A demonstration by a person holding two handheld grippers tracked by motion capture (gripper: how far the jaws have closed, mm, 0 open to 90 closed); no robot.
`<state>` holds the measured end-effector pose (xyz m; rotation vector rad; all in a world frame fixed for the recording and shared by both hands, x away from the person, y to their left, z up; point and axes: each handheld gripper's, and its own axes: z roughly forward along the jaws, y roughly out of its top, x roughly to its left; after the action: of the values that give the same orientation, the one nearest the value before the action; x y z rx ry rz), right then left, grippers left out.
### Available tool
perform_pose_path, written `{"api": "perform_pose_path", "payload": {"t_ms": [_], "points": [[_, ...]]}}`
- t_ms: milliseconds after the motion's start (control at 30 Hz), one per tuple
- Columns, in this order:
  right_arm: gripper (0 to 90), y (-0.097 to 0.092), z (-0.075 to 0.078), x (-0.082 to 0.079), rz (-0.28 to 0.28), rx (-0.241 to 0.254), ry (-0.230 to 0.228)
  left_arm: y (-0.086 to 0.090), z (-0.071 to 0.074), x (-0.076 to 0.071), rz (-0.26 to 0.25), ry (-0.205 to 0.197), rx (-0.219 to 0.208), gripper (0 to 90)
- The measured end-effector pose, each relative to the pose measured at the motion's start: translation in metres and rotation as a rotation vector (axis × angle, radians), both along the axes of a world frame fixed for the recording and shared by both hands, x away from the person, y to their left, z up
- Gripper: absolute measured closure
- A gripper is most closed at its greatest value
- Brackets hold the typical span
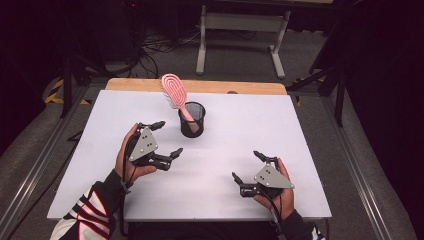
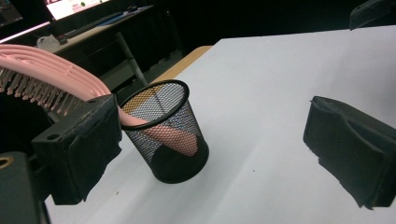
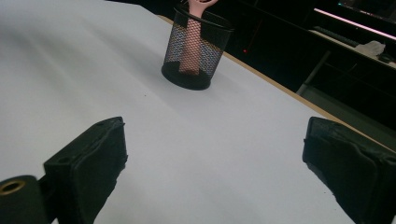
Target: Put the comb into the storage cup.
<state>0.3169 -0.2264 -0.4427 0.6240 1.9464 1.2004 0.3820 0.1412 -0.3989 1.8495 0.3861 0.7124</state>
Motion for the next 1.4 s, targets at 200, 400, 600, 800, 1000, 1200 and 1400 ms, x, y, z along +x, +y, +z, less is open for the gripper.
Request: {"api": "perform_pose_path", "payload": {"t_ms": [200,400,600,800,1000,1200,1400], "points": [[6.9,0.000,0.000,-0.001,0.000,0.001,-0.001,0.001,-0.002,-0.005,0.000,0.004,0.006,5.4],[6.9,-0.001,0.001,-0.001,-0.001,0.004,-0.003,0.005,-0.004,-0.011,-0.003,0.000,0.013,5.4],[6.9,0.000,0.001,-0.001,0.000,0.002,-0.004,0.008,-0.006,-0.014,-0.001,0.002,0.018,5.4],[6.9,0.000,0.001,-0.001,0.000,0.000,-0.004,0.013,-0.008,-0.019,0.002,0.004,0.024,5.4],[6.9,0.000,0.001,-0.001,0.002,-0.001,-0.006,0.018,-0.012,-0.022,0.003,0.007,0.031,5.5],[6.9,0.000,0.002,-0.002,0.003,-0.001,-0.005,0.024,-0.015,-0.026,0.016,0.014,0.032,5.6],[6.8,0.002,0.002,-0.003,0.010,-0.004,-0.009,0.032,-0.019,-0.030,0.029,0.019,0.046,5.6]]}}
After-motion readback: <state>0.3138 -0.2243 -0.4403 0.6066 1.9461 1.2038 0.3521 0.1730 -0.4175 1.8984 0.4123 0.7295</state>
